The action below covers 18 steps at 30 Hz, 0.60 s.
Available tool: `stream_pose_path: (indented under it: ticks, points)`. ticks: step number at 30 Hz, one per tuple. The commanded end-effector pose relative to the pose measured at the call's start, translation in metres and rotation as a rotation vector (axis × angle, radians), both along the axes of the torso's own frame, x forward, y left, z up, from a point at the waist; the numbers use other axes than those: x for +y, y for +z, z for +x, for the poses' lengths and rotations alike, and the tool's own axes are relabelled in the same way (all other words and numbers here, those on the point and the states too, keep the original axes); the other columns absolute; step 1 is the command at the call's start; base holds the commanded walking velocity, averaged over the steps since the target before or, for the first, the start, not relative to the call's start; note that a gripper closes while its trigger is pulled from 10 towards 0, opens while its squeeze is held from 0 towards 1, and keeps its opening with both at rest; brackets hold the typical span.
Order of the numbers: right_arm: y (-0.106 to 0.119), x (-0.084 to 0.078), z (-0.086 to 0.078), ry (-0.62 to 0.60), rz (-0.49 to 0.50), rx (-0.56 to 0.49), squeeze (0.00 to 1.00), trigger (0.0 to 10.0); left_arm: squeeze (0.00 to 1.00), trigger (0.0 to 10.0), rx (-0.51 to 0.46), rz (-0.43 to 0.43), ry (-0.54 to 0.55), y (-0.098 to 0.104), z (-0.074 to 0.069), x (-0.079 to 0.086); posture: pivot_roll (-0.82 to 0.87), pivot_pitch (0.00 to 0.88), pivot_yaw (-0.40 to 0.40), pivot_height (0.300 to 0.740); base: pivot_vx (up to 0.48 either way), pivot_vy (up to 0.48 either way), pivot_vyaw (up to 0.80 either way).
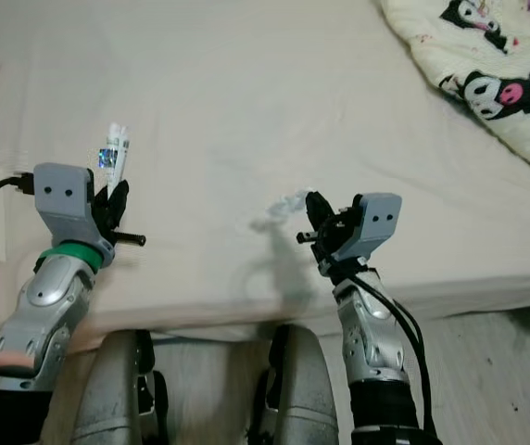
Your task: Clean up the room
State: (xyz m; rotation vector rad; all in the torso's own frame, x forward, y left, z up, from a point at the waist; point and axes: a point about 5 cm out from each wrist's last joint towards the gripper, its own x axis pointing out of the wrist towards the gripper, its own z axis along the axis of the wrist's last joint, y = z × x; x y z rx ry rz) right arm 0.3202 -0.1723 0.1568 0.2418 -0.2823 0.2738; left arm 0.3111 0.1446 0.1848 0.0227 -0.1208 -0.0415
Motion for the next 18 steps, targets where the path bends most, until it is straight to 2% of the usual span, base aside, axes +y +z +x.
stream_pose_path:
  ticks: [1, 7, 18]
  points:
    - [-0.006, -0.006, -0.003, -0.035, 0.009, 0.015, 0.00, 10.0, 0.00, 10.0, 0.035, -0.011, -0.011, -0.007, -0.002, -0.006, 0.04, 0.104, -0.013, 0.621, 0.000, 0.000, 0.00]
    - [-0.007, -0.006, -0.003, -0.041, 0.004, 0.023, 0.00, 10.0, 0.00, 10.0, 0.052, -0.026, -0.039, -0.010, -0.002, -0.013, 0.03, 0.097, -0.015, 0.641, 0.000, 0.000, 0.00]
    - [-0.013, -0.005, -0.007, -0.048, -0.001, 0.050, 0.00, 10.0, 0.00, 10.0, 0.129, -0.036, -0.006, -0.024, 0.000, -0.008, 0.04, 0.105, -0.017, 0.681, 0.000, 0.000, 0.00]
